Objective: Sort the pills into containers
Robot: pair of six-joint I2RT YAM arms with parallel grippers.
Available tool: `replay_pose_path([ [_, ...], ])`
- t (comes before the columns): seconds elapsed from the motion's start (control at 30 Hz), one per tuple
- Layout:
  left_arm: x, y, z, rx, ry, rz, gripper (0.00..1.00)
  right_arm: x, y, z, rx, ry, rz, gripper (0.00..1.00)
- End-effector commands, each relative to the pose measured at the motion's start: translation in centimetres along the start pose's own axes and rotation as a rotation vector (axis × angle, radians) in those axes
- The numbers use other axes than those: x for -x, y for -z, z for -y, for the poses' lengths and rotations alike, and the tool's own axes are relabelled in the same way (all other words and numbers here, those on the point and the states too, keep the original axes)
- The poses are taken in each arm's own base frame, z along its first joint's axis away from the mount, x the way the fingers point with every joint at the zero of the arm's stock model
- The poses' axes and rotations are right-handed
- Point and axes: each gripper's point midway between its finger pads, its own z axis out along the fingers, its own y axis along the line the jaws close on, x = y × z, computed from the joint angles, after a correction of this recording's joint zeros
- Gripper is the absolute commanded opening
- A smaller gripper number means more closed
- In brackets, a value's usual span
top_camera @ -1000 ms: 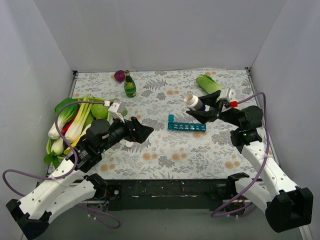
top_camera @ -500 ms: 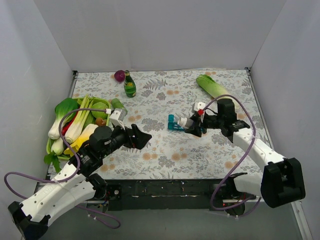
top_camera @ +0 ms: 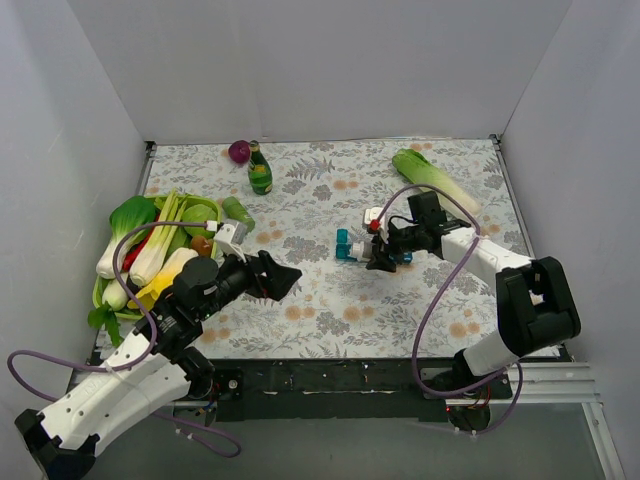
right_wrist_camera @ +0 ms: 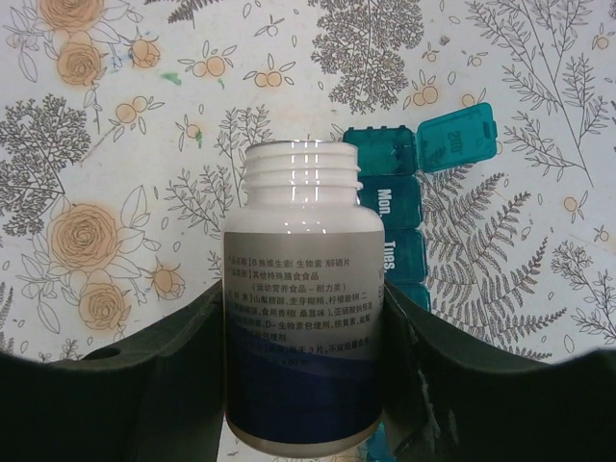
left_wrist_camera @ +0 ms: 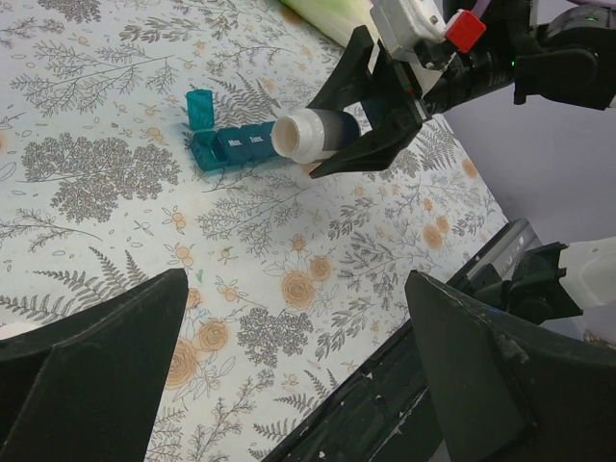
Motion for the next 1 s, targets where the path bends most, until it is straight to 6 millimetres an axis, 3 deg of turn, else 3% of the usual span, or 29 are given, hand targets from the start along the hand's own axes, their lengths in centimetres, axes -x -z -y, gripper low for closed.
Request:
replay_pose_path([
  [0.0,-0.1,0.1,-0.3,0.007,0.004,0.014,0.98,0.9,-0.6,1.5,-0.007,0.055,-0.017,0.06],
  [0.47,-0.1,0.6,-0.3,0.005,0.013,0.018,0.97,-1.2,-3.0,3.0,0.018,0.008,-0.128,0.06],
  [0.97,-0.5,0.6,-0.6,0.009,0.012,0.011,0.97,-2.1,-3.6,4.5,-0.008,-0.001,-0.215,0.06],
])
